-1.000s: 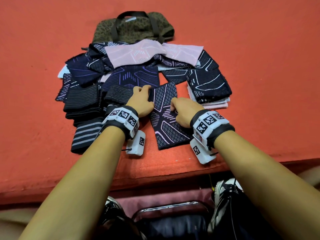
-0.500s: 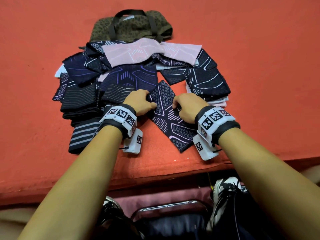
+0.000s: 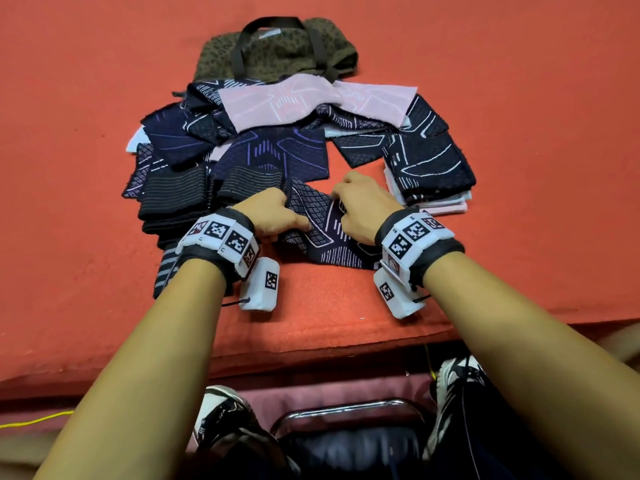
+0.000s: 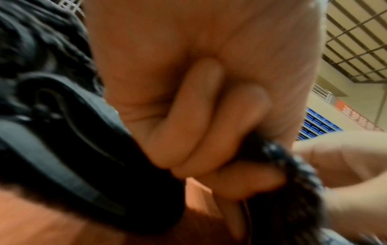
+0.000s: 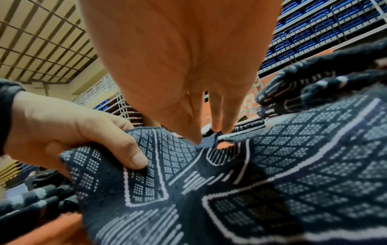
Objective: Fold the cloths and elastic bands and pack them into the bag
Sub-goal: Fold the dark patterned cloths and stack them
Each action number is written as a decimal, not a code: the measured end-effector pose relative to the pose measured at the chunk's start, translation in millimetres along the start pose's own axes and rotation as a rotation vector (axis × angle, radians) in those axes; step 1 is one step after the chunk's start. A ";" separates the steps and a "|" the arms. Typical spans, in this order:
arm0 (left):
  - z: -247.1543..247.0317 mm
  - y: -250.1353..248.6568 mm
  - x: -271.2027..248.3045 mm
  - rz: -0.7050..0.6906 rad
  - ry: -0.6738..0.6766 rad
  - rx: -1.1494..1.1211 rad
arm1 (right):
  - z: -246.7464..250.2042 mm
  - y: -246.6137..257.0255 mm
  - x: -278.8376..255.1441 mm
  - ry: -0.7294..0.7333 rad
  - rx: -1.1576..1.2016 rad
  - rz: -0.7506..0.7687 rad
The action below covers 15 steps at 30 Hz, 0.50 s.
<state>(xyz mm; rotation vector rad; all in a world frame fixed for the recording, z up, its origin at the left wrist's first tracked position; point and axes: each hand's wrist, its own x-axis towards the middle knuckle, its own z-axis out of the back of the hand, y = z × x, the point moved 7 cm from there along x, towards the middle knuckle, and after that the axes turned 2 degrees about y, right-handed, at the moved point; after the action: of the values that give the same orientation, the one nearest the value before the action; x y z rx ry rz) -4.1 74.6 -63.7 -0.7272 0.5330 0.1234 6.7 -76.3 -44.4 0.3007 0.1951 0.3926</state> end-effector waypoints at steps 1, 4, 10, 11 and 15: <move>0.5 3.9 -1.0 0.013 0.000 0.003 | -0.2 -2.6 -0.7 -0.004 -0.006 -0.050; -3.0 5.7 -6.6 0.005 0.043 0.001 | -5.7 -4.6 -1.8 0.070 0.010 -0.125; 11.1 0.2 -5.5 -0.050 -0.163 -0.066 | -20.3 -0.8 -5.2 0.169 0.021 -0.130; 15.7 -2.2 -5.7 -0.077 -0.213 -0.005 | -20.2 -0.6 -5.2 0.167 0.028 -0.126; 20.8 -2.7 -7.8 -0.064 -0.202 0.040 | -21.3 -4.9 -5.2 0.158 0.065 -0.157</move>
<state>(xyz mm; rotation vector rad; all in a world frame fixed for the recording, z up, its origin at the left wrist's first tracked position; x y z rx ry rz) -1.3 86.9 -45.3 -0.6832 0.3183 0.1242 -1.5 -77.5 -65.2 0.3162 0.3849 0.2547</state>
